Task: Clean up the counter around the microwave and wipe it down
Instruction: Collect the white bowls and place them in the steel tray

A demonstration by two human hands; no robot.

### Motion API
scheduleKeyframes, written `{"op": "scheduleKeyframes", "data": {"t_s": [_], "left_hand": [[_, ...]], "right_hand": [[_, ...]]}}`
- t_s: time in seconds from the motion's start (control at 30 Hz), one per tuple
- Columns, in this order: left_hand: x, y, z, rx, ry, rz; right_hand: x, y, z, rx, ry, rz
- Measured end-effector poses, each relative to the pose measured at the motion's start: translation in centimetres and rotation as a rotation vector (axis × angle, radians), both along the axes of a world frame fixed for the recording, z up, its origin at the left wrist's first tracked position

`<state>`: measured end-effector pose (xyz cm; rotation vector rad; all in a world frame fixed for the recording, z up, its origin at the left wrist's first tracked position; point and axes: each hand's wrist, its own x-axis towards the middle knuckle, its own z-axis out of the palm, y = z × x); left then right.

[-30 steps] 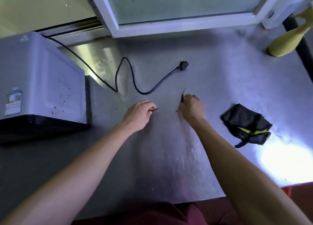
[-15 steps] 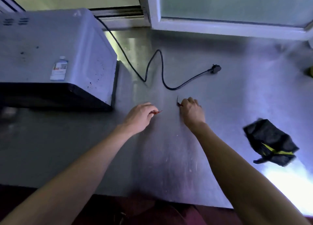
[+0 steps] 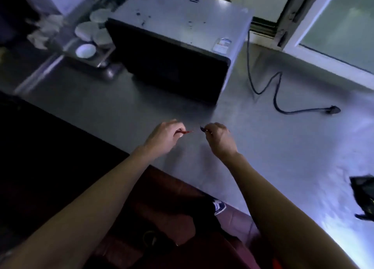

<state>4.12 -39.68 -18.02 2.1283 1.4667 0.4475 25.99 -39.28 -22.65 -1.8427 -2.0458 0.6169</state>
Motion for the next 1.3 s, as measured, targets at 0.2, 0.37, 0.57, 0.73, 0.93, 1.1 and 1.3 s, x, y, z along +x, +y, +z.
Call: {"op": "scheduleKeyframes", "data": {"t_s": [0.2, 0.37, 0.57, 0.73, 0.93, 1.1, 1.3], "left_hand": [[-16.0, -8.5, 1.8, 0.027, 0.015, 0.238], [-26.6, -14.9, 3.0, 0.020, 0.068, 0.394], [-33.8, -19.2, 3.1, 0.019, 0.078, 0.524], [-36.9, -18.9, 2.6, 0.006, 0.074, 0.568], [-39.9, -13.6, 1.3, -0.006, 0.095, 0.532], [-42.4, -6.4, 1.5, -0.040, 0.123, 0.486], [-44.4, 2.0, 3.2, -0.031, 0.155, 0.462]], "right_hand": [[-16.3, -4.6, 2.6, 0.058, 0.021, 0.288], [-27.0, -8.1, 4.9, 0.086, 0.051, 0.486], [-35.3, -10.0, 6.6, 0.138, 0.053, 0.619], [-38.8, -9.3, 6.6, 0.167, 0.049, 0.650], [-40.9, -4.0, 4.4, 0.108, 0.040, 0.603], [-43.0, 3.3, 3.3, 0.081, 0.094, 0.547], [-45.0, 11.8, 4.2, 0.053, 0.141, 0.468]]}}
